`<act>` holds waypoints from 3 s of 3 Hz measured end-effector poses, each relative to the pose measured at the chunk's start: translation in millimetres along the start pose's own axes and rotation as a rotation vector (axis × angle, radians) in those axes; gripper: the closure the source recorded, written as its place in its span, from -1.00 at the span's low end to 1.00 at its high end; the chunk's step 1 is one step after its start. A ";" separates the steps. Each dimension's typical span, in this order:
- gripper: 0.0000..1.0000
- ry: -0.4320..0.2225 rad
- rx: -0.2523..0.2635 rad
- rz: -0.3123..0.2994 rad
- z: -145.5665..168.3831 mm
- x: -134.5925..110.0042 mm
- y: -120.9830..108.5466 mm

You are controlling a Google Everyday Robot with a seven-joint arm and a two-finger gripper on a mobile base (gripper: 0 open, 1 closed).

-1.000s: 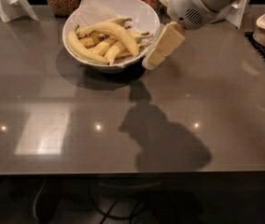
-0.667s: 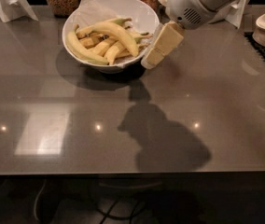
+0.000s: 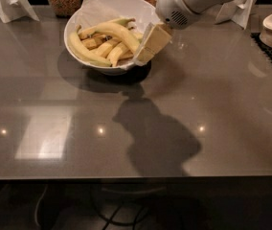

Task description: Pick banana from white bowl

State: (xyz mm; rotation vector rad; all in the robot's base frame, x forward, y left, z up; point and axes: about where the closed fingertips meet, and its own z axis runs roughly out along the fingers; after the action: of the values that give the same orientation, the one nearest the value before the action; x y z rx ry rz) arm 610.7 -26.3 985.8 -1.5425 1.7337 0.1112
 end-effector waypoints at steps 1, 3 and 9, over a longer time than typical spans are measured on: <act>-1.00 -0.048 0.044 -0.019 29.3 -14.8 -19.5; -0.39 -0.105 0.075 0.009 84.3 -22.3 -48.1; 0.25 -0.072 0.040 0.106 166.4 6.3 -74.9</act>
Offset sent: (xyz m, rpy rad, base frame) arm 0.0943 0.0607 -0.0205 0.1128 -0.1125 -0.0007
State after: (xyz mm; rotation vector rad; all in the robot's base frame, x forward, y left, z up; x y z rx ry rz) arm 757.9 40.3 900.8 -1.4012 1.7498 0.1819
